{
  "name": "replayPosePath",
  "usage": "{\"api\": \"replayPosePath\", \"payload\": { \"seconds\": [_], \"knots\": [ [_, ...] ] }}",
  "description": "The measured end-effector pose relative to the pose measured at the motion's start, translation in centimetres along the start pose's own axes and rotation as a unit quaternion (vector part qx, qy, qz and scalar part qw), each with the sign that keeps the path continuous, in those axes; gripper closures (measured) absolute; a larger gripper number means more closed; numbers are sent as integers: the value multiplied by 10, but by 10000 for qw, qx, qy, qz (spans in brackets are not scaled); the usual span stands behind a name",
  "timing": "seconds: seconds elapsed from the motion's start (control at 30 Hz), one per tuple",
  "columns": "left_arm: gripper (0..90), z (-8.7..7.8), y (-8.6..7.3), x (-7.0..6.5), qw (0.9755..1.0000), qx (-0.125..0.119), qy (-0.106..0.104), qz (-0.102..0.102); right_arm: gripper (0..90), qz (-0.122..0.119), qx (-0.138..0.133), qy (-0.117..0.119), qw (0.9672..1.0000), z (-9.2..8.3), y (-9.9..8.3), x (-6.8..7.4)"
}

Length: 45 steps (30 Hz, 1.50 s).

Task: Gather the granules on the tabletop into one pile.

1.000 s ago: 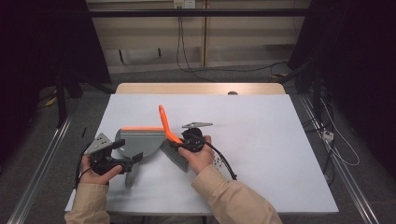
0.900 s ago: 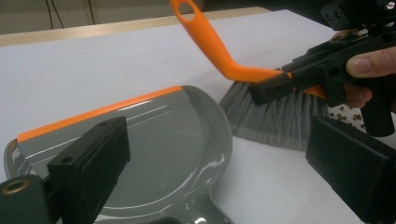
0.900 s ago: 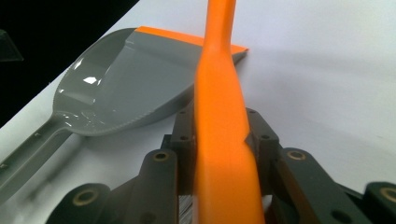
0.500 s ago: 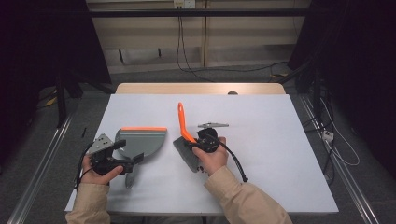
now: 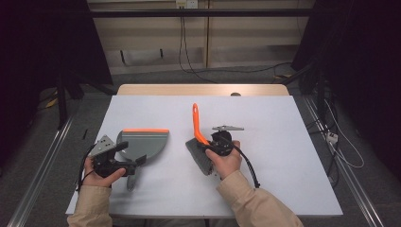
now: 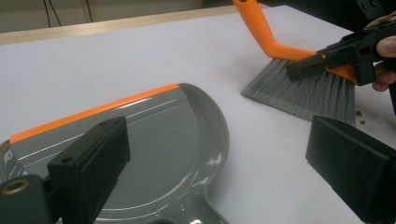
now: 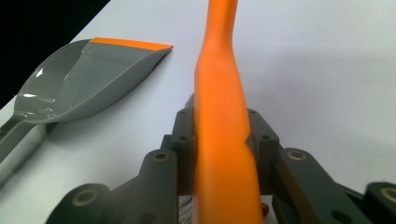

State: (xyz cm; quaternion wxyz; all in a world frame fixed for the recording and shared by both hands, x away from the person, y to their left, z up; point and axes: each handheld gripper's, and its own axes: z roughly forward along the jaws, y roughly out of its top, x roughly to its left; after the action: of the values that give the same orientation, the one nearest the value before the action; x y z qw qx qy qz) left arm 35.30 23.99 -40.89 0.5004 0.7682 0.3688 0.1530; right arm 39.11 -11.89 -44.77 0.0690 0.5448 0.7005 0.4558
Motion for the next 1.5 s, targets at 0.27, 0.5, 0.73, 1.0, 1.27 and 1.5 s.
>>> {"api": "replayPosePath", "payload": {
  "seconds": [0.27,0.5,0.73,1.0,1.27,1.5],
  "knots": [
    [61,0,0,-1,10000,14,-1,7,699,54,-42,-53,10000,-6,-1,-5],
    [61,-1,1,-1,10000,-21,11,-2,699,40,-52,-117,9999,-11,-2,-9],
    [61,0,1,-2,10000,-11,7,24,699,62,-100,-209,9997,-17,-4,-14],
    [61,1,2,-2,10000,-6,4,9,700,108,-169,-220,9996,-16,-4,-12],
    [61,2,1,-2,10000,25,-15,20,708,234,-198,15,9995,-15,0,-10],
    [61,3,1,-1,10000,49,14,34,708,82,-312,385,9987,-19,16,4]
  ]
}}
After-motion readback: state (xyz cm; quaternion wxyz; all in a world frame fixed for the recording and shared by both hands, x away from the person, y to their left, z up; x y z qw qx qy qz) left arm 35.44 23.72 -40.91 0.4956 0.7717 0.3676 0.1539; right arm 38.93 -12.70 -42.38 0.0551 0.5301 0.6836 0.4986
